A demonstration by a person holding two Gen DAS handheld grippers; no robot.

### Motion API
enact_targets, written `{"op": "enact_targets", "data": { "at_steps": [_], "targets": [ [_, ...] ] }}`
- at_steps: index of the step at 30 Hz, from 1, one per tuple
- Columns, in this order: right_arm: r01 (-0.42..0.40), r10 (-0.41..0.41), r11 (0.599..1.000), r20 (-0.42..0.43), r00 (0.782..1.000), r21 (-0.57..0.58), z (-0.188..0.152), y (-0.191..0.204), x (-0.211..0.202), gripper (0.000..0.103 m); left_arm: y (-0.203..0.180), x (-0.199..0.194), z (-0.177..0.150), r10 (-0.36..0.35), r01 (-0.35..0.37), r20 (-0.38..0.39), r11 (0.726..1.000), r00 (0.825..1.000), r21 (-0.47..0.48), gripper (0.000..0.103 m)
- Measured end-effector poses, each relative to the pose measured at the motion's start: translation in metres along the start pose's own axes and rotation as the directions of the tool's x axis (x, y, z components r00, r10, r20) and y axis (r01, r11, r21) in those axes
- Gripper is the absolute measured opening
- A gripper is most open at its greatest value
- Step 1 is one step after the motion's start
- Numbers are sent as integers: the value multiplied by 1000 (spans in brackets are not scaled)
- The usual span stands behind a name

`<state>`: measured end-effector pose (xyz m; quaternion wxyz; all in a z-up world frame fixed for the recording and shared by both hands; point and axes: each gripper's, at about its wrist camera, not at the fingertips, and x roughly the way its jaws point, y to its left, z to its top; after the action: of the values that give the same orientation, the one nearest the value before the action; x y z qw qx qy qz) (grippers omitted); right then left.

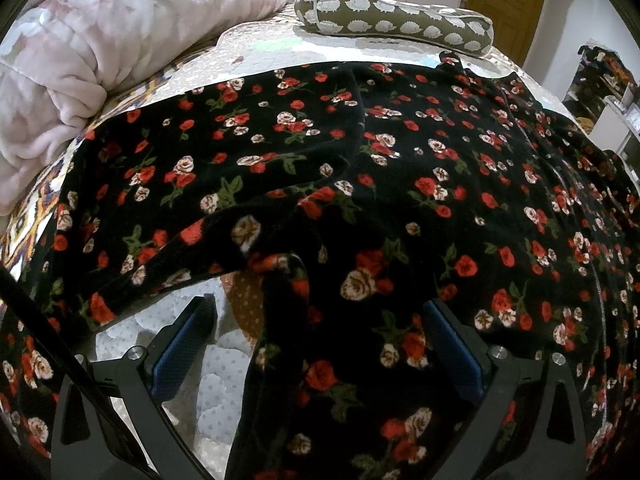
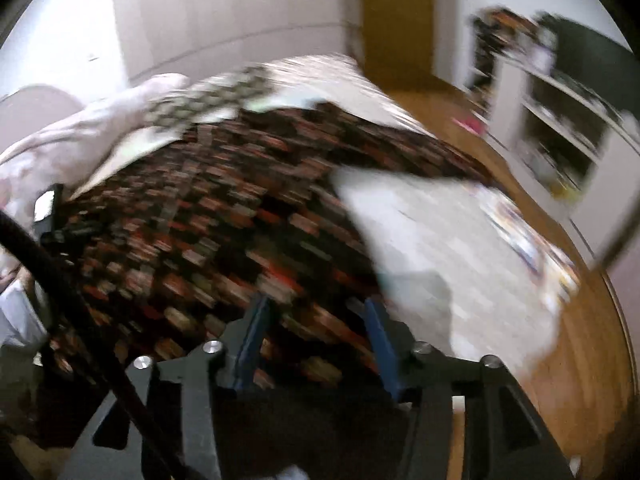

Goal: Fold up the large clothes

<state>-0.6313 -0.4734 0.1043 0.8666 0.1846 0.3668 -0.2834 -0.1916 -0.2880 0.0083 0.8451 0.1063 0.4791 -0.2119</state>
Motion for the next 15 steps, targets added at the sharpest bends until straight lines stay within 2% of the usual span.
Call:
{"op": "enact_targets", "data": {
  "at_steps": [3,6,9,15],
  "targets": [
    [-105,108,991,25,994,-82,32,59,29,57,-2,0,0,24,-24,2,1000,1000,6,103],
    [-172,181,973,45,983,-151,48,109,51,58,-2,-1,-1,22,-22,7,1000,1000,5,103],
    [-209,220,962,42,975,-174,49,140,75,58,0,0,-1,1,-1,6,1000,1000,-9,103],
    [-118,122,978,13,992,-173,51,159,133,58,1,-1,-3,-2,2,15,1000,1000,-11,103]
  ]
}}
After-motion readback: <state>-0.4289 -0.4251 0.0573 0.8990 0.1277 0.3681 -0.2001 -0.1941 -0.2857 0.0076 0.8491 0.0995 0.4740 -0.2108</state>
